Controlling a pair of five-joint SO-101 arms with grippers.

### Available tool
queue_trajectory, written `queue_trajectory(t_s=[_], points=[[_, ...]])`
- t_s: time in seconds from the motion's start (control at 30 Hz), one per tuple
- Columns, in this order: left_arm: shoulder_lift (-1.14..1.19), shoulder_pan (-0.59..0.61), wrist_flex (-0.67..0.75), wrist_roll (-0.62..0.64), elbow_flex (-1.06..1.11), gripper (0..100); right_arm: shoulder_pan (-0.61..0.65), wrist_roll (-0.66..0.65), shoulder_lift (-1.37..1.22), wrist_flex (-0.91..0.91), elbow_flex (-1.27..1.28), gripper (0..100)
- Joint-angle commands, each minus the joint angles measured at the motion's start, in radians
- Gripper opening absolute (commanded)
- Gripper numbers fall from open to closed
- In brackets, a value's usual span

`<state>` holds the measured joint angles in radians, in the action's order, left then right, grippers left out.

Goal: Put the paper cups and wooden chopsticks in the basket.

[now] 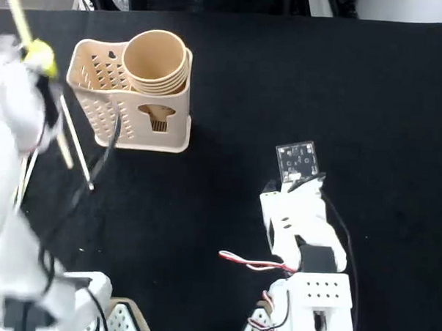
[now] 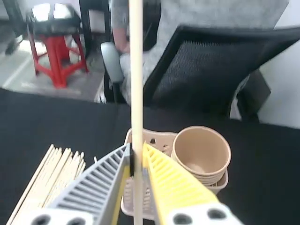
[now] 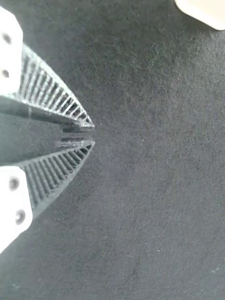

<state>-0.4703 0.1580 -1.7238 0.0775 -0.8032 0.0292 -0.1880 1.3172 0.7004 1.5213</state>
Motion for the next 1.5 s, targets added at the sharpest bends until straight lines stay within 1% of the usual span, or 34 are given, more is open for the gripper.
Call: queue_trajectory(t_s=[0.0,0.07,0.17,0.23,0.33,0.4,0.43,0.47,0.5,0.57,0.67,0.8,0.87,1.03,1.1,1.17,1.23,1.4,1.47], points=[[-0.163,-0.002,0.147,-0.008,0.208,3,0.012,-0.008,0.015,-0.020,-0.005,4.3],[-0.241,-0.002,0.287,-0.008,0.374,3,0.012,-0.008,0.015,-0.020,-0.005,4.3],[-0.356,-0.002,0.542,-0.008,0.664,3,0.012,-0.008,0.015,-0.020,-0.005,4.3],[-0.431,-0.002,0.733,-0.008,0.863,3,0.012,-0.008,0.015,-0.020,-0.005,4.3],[-0.522,-0.002,1.060,-0.008,1.116,3,0.012,-0.008,0.015,-0.020,-0.005,4.3],[-0.523,-0.002,1.298,-0.011,1.254,3,0.012,-0.008,0.015,-0.020,-0.007,4.3],[-0.505,-0.002,1.389,-0.031,1.302,3,0.012,-0.008,0.015,-0.020,-0.008,4.3],[-0.479,-0.008,1.458,-0.063,1.331,3,0.012,-0.008,0.015,-0.020,-0.008,4.3],[-0.445,-0.013,1.491,-0.095,1.340,3,0.012,-0.008,0.015,-0.020,-0.008,4.3],[-0.362,-0.031,1.502,-0.120,1.319,3,0.012,-0.008,0.015,-0.020,-0.010,4.3],[-0.230,-0.015,1.507,-0.115,1.244,3,0.012,-0.008,0.015,-0.021,-0.010,4.3],[-0.095,0.019,1.501,0.025,1.159,3,0.011,-0.008,0.015,-0.021,-0.010,4.3],[-0.068,0.031,1.501,0.063,1.152,3,0.009,-0.008,0.015,-0.021,-0.010,4.3],[-0.054,0.025,1.494,0.063,1.230,3,0.008,-0.008,0.015,-0.041,-0.005,4.3],[-0.058,0.024,1.427,0.063,1.244,7,0.008,-0.008,0.015,-0.041,-0.005,4.3],[-0.058,0.024,1.323,0.071,1.214,14,0.008,-0.008,0.015,-0.041,-0.005,4.3],[-0.051,0.028,1.204,0.071,1.158,18,0.008,-0.008,0.015,-0.041,-0.005,4.3],[-0.049,0.068,0.936,0.060,0.958,19,0.008,-0.008,0.015,-0.040,-0.005,4.3],[-0.048,0.084,0.822,0.011,0.862,19,0.006,-0.008,0.015,-0.040,-0.004,4.3]])
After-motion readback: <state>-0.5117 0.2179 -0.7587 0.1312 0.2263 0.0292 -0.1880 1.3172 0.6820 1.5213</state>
